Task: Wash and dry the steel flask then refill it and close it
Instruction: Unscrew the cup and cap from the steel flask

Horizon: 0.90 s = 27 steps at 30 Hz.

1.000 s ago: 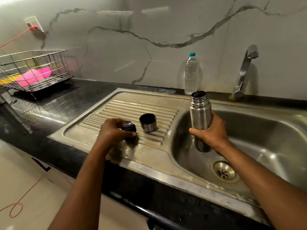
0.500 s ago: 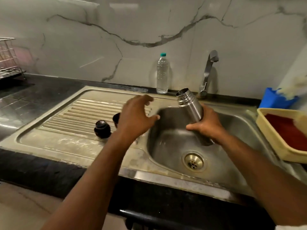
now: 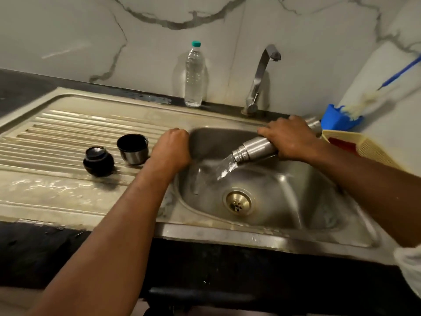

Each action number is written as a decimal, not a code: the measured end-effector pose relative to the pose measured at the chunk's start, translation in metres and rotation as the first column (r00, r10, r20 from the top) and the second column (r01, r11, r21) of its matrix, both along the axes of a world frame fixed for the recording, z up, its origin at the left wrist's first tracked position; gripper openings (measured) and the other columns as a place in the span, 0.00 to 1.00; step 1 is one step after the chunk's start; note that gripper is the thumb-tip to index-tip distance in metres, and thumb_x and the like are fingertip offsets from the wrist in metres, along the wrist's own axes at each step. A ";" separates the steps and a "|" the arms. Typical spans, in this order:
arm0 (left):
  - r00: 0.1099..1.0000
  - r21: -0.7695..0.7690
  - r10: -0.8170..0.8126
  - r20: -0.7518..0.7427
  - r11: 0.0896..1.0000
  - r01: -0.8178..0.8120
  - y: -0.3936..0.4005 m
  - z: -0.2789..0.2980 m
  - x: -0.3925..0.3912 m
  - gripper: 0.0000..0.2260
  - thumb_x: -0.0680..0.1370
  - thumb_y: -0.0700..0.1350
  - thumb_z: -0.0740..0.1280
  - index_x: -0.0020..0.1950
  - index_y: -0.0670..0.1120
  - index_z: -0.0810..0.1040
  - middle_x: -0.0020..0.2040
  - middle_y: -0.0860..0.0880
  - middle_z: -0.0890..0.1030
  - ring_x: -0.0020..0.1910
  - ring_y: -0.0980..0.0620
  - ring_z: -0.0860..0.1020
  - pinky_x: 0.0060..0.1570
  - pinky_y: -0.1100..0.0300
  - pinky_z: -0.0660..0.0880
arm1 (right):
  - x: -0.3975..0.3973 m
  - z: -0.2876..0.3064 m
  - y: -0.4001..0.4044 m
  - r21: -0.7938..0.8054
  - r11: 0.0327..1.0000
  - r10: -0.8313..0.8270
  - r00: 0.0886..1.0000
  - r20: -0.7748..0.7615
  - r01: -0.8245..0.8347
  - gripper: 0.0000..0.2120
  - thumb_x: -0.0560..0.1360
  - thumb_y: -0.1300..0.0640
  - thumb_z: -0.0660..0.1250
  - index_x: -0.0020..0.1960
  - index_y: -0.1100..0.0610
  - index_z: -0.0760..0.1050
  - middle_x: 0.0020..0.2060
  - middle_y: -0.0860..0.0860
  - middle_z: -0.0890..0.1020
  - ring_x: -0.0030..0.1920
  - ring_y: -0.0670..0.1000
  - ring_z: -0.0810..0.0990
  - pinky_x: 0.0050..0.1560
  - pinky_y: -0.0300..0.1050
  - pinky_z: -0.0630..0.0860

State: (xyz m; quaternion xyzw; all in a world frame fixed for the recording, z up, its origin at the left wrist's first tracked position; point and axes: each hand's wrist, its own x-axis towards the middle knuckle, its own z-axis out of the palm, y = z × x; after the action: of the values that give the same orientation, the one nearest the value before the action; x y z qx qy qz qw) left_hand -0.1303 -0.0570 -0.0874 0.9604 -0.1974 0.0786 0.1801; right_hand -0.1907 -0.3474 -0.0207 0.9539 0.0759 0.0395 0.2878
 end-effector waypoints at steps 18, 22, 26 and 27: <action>0.999 0.042 0.050 0.002 0.998 -0.050 -0.002 -0.007 0.004 0.22 0.75 0.41 0.75 0.69 0.44 0.80 0.63 0.41 0.80 0.65 0.40 0.76 0.63 0.45 0.77 | 0.015 -0.023 0.069 -0.764 0.640 0.189 0.980 0.055 -0.080 0.18 0.74 0.56 0.74 0.62 0.57 0.75 0.56 0.62 0.82 0.58 0.64 0.80 0.67 0.66 0.70; 0.998 0.051 0.064 -0.004 0.997 -0.064 -0.004 -0.008 0.002 0.23 0.75 0.41 0.75 0.70 0.44 0.79 0.64 0.42 0.80 0.66 0.41 0.76 0.64 0.44 0.78 | 0.019 -0.016 0.066 -0.780 0.617 0.218 0.975 0.046 -0.101 0.19 0.75 0.54 0.74 0.63 0.56 0.74 0.56 0.61 0.82 0.59 0.63 0.80 0.69 0.65 0.69; 0.997 0.060 0.071 0.007 0.996 -0.071 -0.005 -0.008 0.002 0.22 0.76 0.41 0.75 0.69 0.44 0.80 0.63 0.42 0.80 0.65 0.41 0.77 0.63 0.44 0.79 | 0.017 -0.012 0.063 -0.792 0.603 0.225 0.973 0.055 -0.095 0.21 0.75 0.53 0.75 0.65 0.56 0.74 0.58 0.61 0.81 0.61 0.63 0.80 0.71 0.65 0.68; 0.997 0.062 0.071 0.008 0.996 -0.072 -0.006 -0.009 0.002 0.21 0.76 0.41 0.75 0.69 0.44 0.80 0.63 0.42 0.80 0.64 0.41 0.77 0.63 0.44 0.79 | 0.017 -0.011 0.062 -0.792 0.603 0.216 0.975 0.051 -0.092 0.22 0.74 0.53 0.75 0.65 0.55 0.74 0.59 0.61 0.81 0.62 0.63 0.79 0.72 0.65 0.68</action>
State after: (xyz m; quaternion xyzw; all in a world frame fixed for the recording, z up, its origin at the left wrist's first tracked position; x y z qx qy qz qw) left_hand -0.1284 -0.0629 -0.0961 0.9718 -0.1658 0.0814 0.1469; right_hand -0.1738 -0.2855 -0.0322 0.7162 0.1470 0.0946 0.6756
